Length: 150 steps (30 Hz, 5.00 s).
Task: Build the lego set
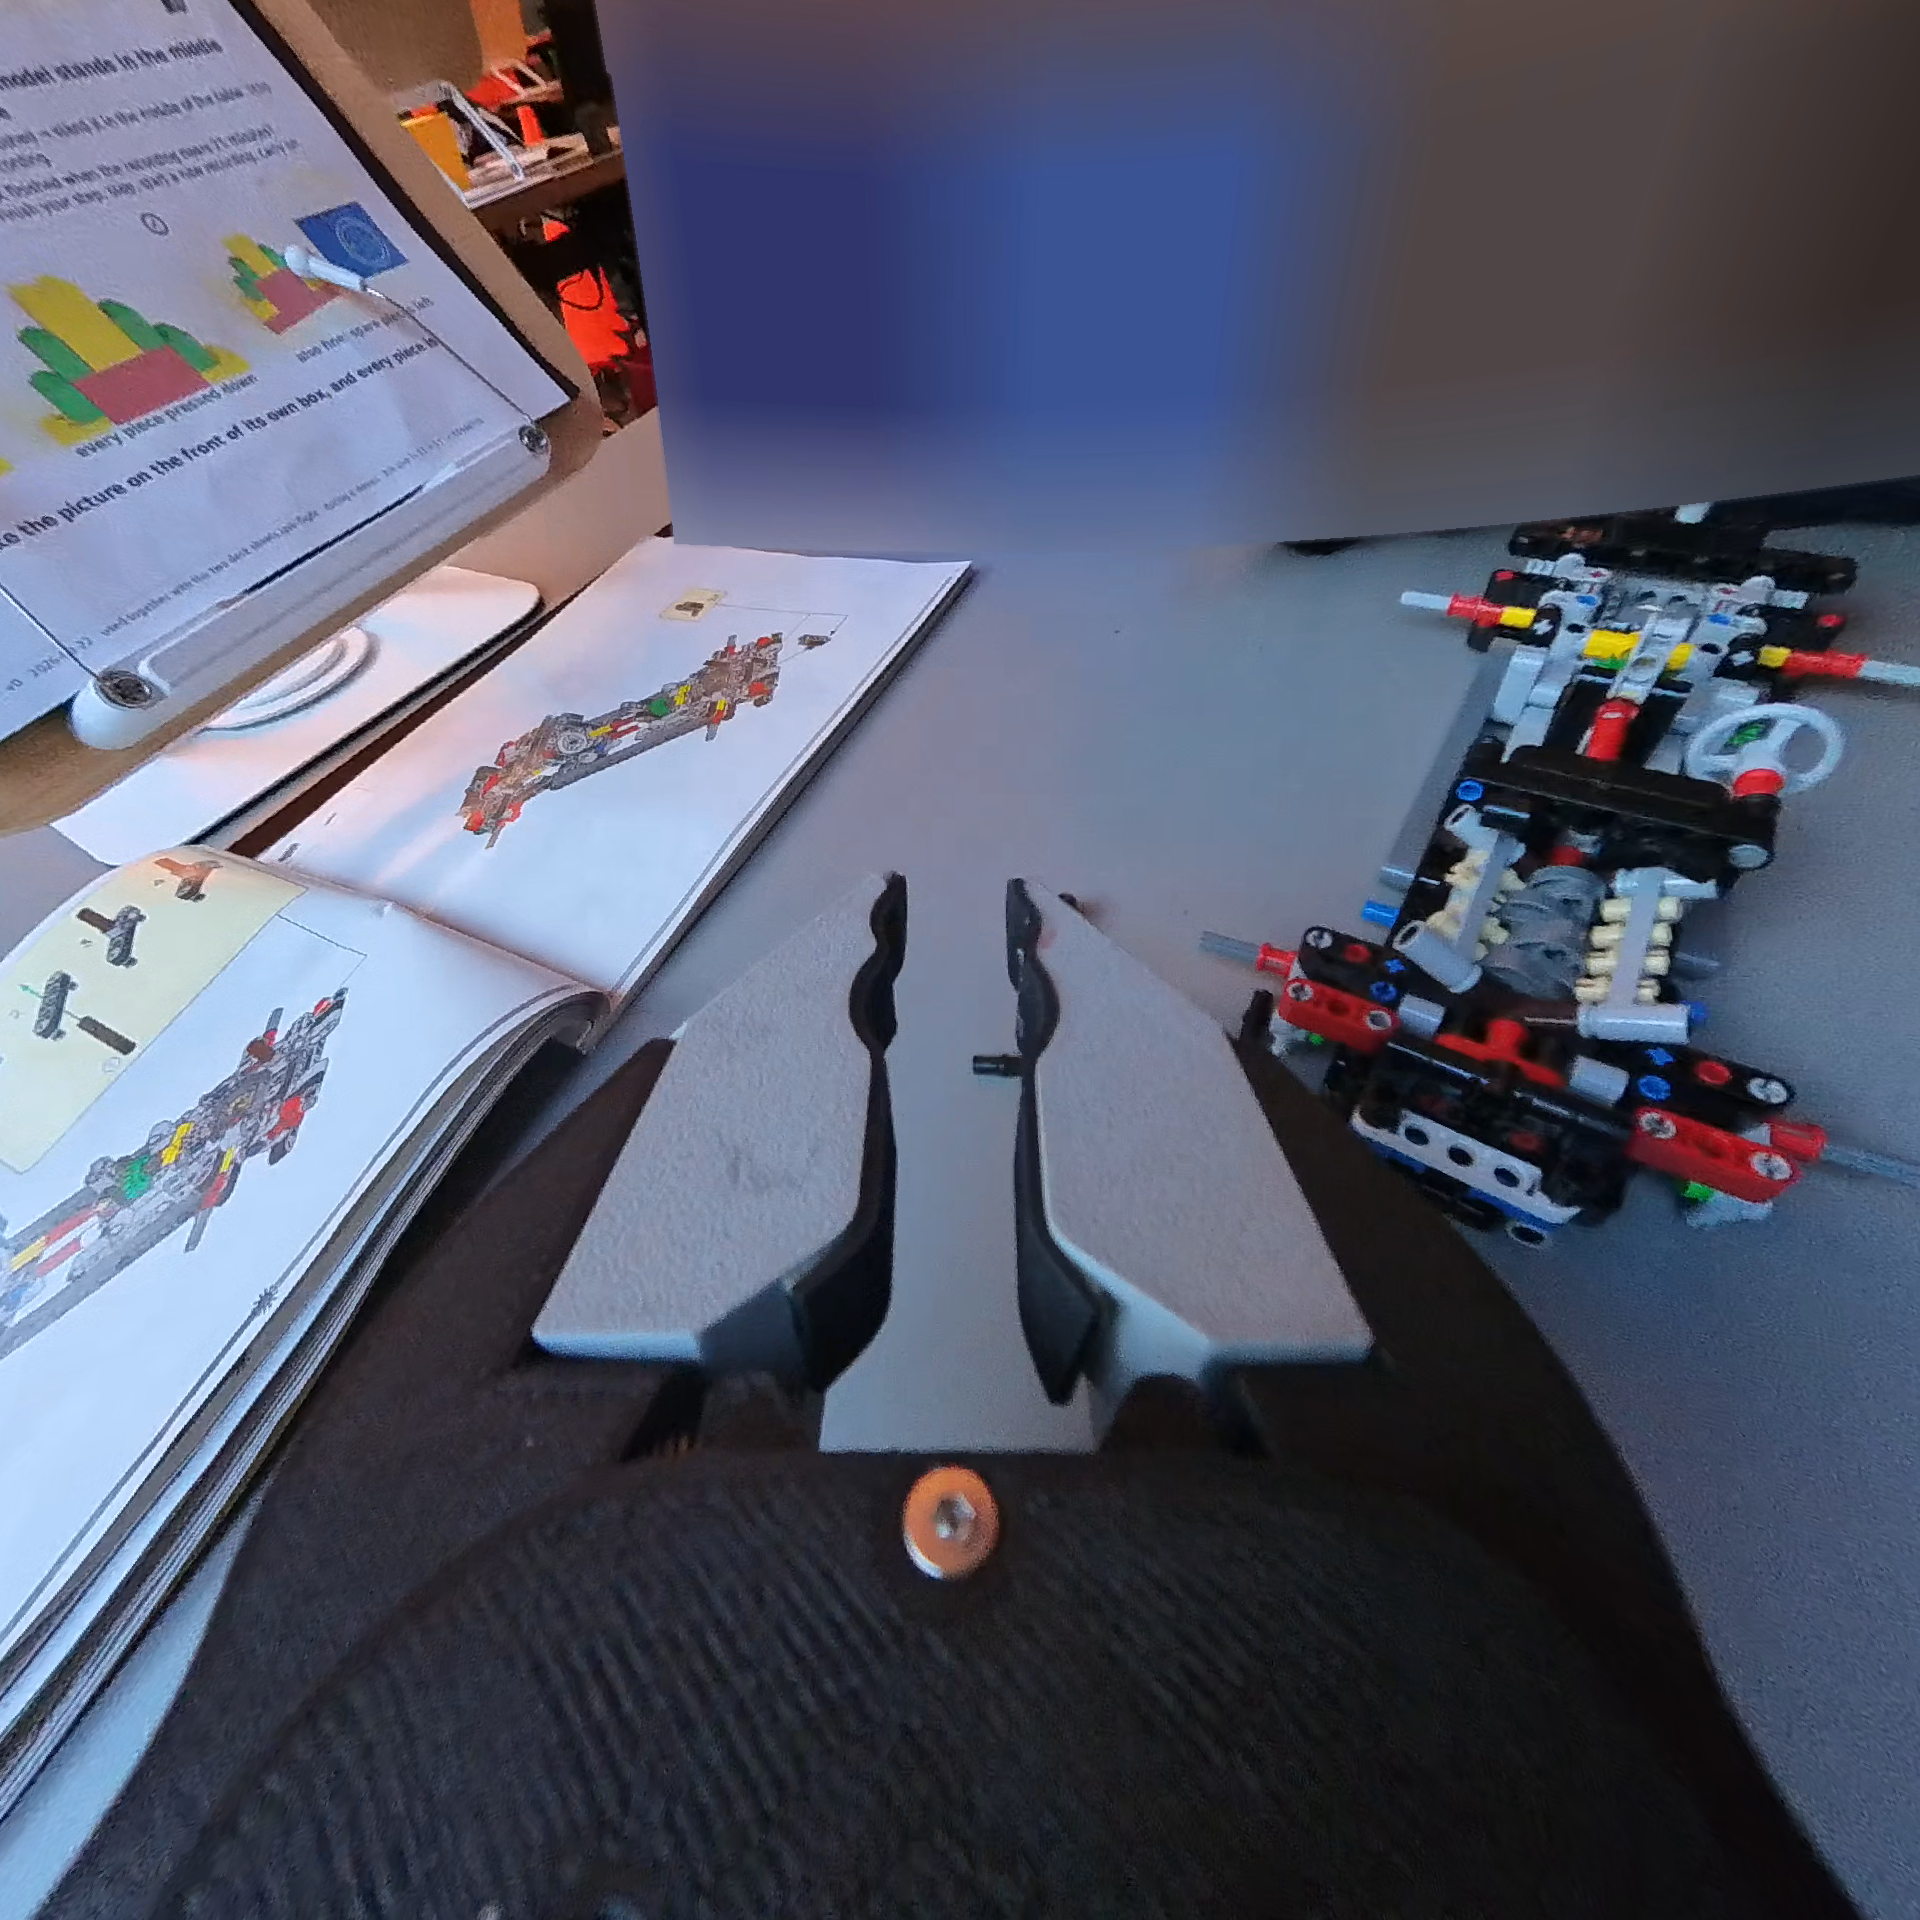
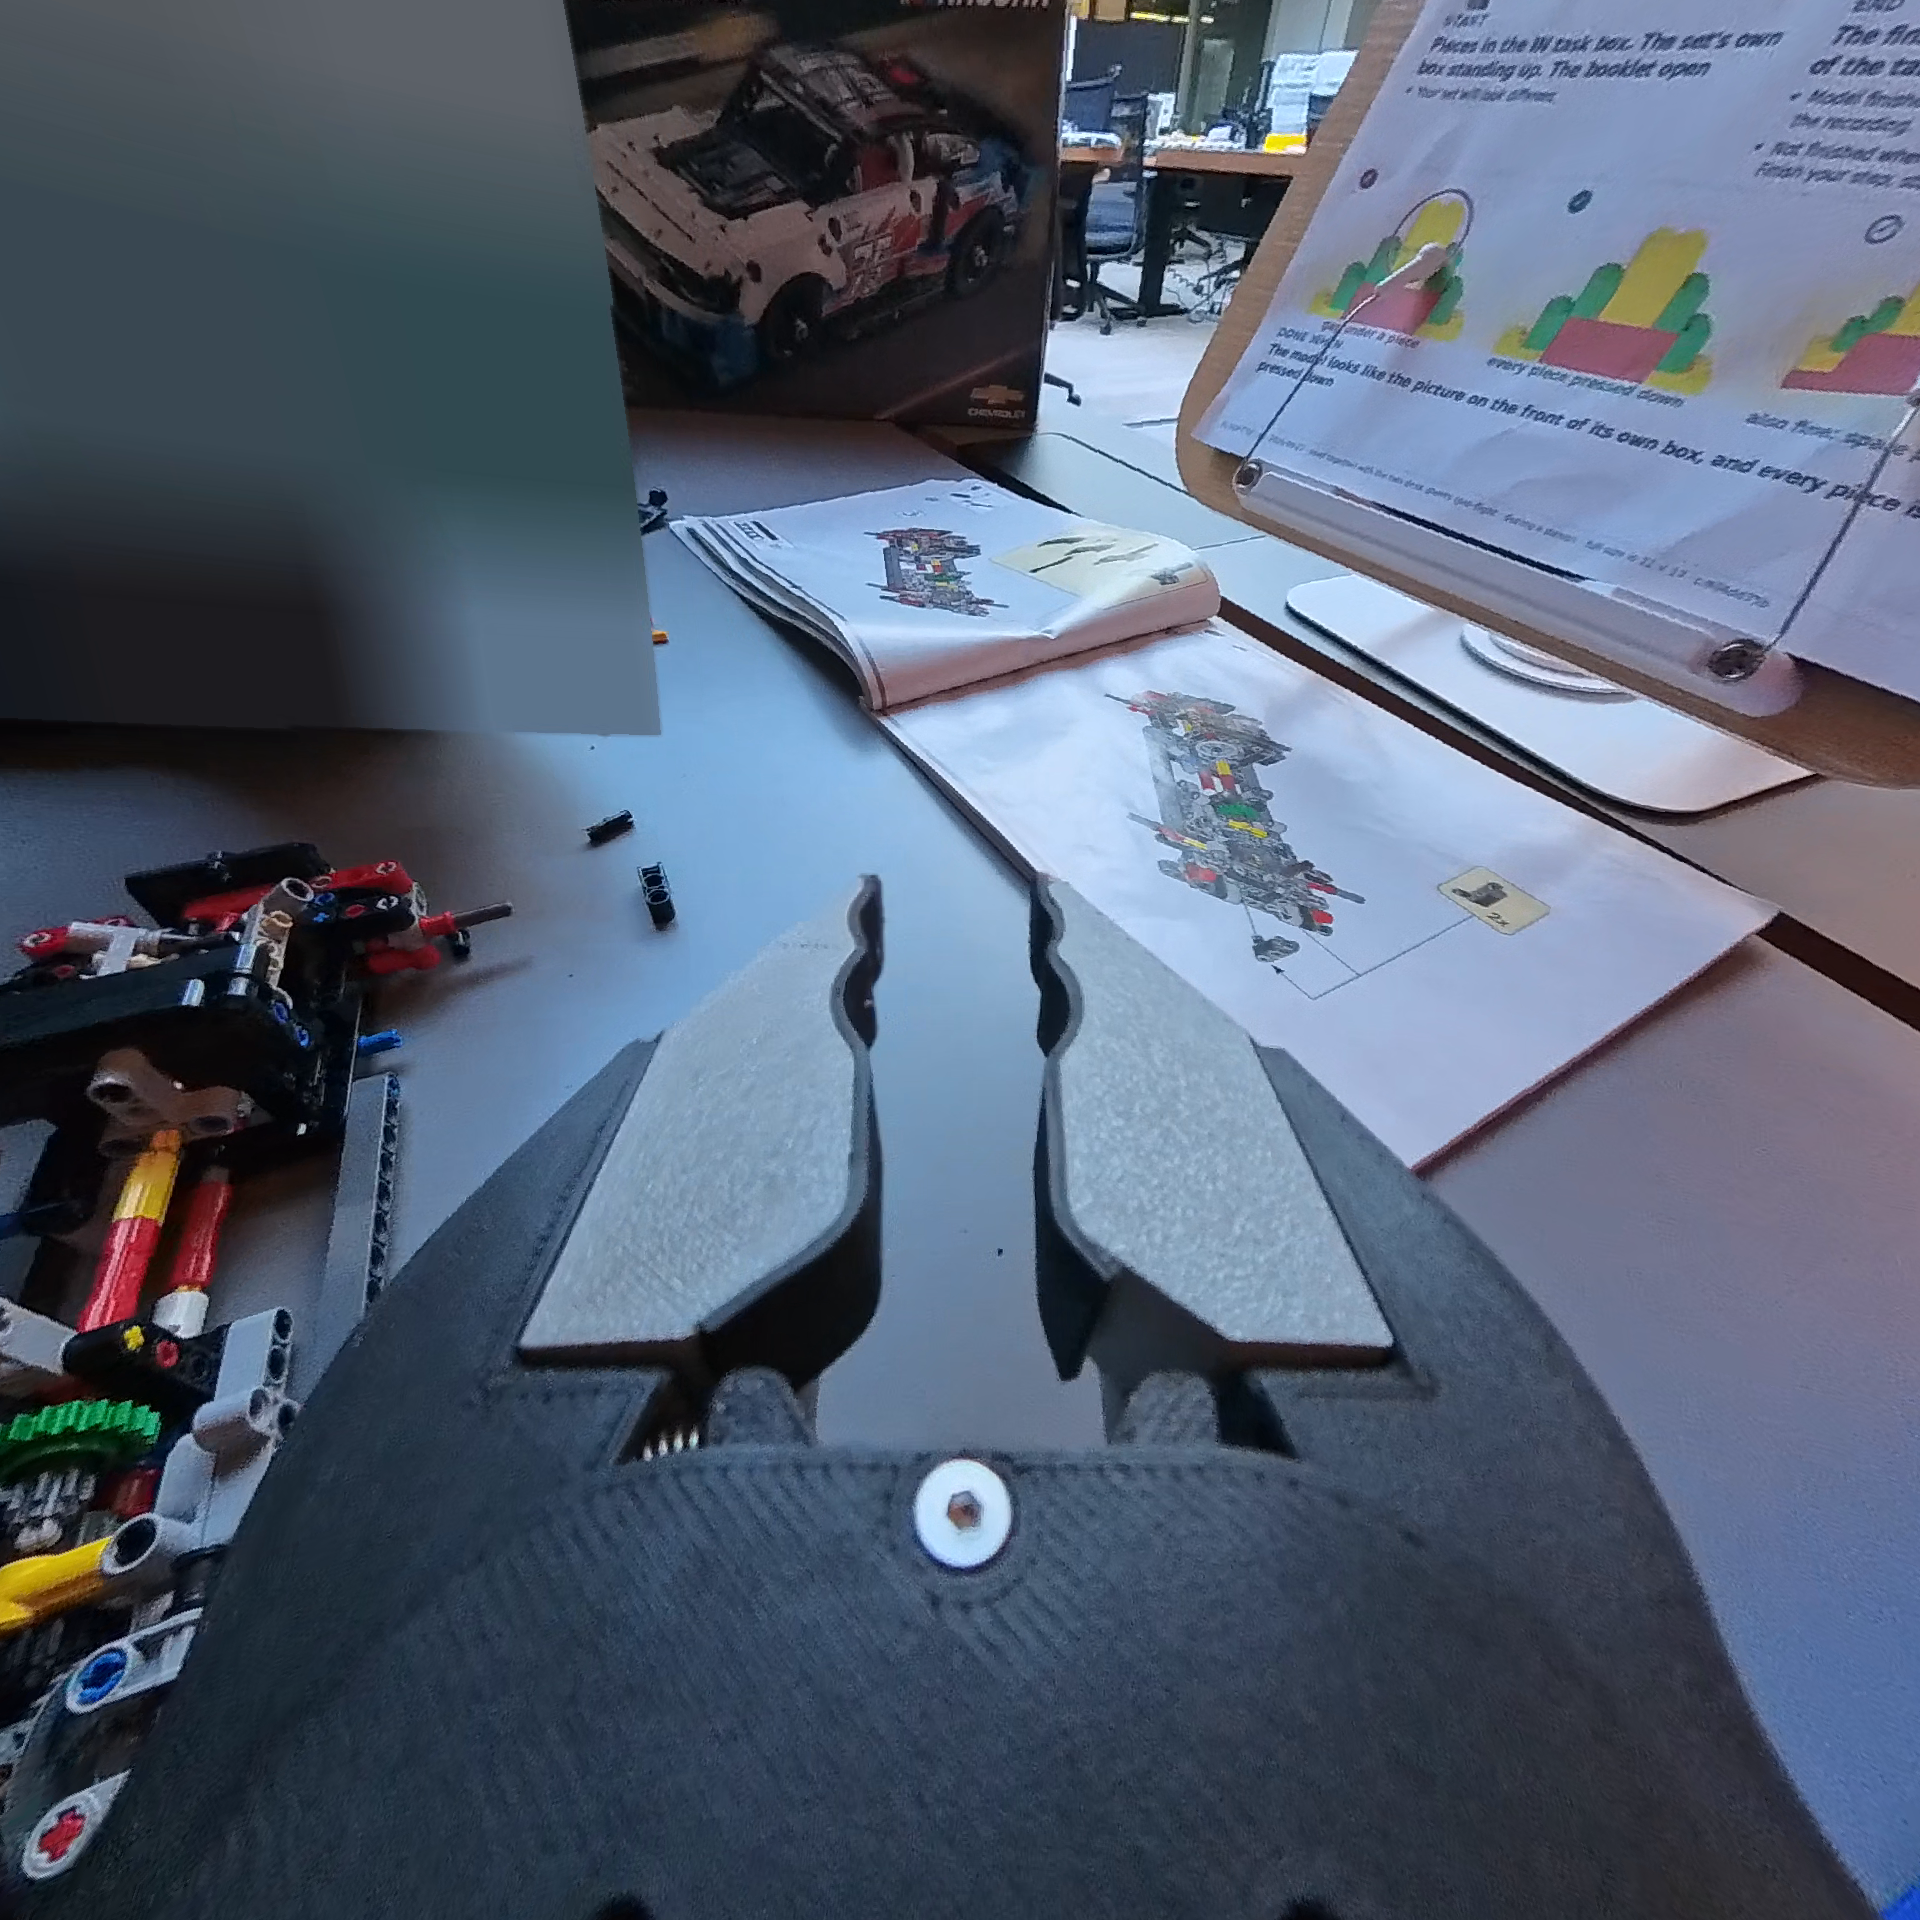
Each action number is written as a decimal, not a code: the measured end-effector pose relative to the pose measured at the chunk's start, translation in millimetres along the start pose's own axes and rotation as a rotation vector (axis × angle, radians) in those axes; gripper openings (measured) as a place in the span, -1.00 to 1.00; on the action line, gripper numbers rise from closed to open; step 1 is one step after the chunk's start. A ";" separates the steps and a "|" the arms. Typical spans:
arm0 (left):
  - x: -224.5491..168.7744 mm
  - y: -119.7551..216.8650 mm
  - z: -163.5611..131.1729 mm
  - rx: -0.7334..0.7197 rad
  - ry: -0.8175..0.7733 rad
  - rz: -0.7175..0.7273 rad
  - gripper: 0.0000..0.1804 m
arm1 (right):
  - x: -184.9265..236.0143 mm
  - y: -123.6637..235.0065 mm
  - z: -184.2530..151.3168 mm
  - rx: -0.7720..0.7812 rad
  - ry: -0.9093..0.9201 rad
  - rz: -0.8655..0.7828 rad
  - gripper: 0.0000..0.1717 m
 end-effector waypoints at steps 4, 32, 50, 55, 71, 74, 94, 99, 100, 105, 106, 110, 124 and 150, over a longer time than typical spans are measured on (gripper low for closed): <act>2.9 1.9 -0.8 0.007 0.024 0.039 -0.84 | 0.2 -2.2 -1.1 0.024 -0.002 0.011 -0.60; 20.9 12.7 -12.0 0.067 0.033 0.243 -1.00 | -4.8 5.3 -3.9 0.046 -0.070 -0.180 -0.95; 15.2 7.5 -9.8 0.062 0.030 0.179 -1.00 | -10.5 -3.9 -4.6 0.080 -0.080 -0.150 -0.98; 14.5 8.1 -9.7 0.060 0.044 0.160 -1.00 | -10.0 -5.0 -5.0 0.088 -0.076 -0.147 -0.99; 8.3 6.5 -9.9 0.070 0.047 0.077 -0.99 | -8.3 -5.1 -5.5 0.090 -0.096 -0.086 -0.84; 7.3 6.5 -10.0 0.072 0.049 0.065 -1.00 | -8.7 -3.3 -6.1 0.087 -0.134 -0.047 -0.79; -32.8 33.0 -17.7 0.114 0.181 -0.341 -0.52 | 165.5 41.2 18.5 0.645 0.122 0.262 -0.15; -27.8 45.5 -15.9 0.021 0.252 -0.354 -0.60 | 174.1 7.1 2.5 0.861 0.277 0.200 -0.01; -26.5 48.2 -15.7 0.002 0.275 -0.365 -0.60 | 173.9 2.5 -0.3 0.889 0.283 0.203 0.03; -22.0 52.3 -16.9 -0.024 0.333 -0.399 -0.58 | 173.5 -15.8 -15.7 0.987 0.323 0.245 0.13; -21.7 52.3 -16.9 -0.025 0.338 -0.405 -0.58 | 172.5 -18.7 -17.4 0.990 0.323 0.258 0.17; -18.7 51.8 -17.9 -0.024 0.366 -0.425 -0.58 | 168.4 -26.0 -18.1 0.991 0.276 0.311 0.03; -4.3 56.2 -22.8 -0.017 0.396 -0.369 -0.60 | 141.8 -7.7 2.1 0.863 0.181 0.268 -0.14; -52.1 -29.3 -15.7 0.355 0.058 -0.360 -0.74 | 155.6 48.9 -12.7 0.836 0.168 0.281 -0.14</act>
Point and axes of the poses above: each gripper's, where its closed fingertips meet, y back along the fingers, z out of its top, x = y × z across the jaws, the point moved 8 cm from there along y, back along the fingers, and after that the axes turned 1 degree about -z, right-handed, at the moved point
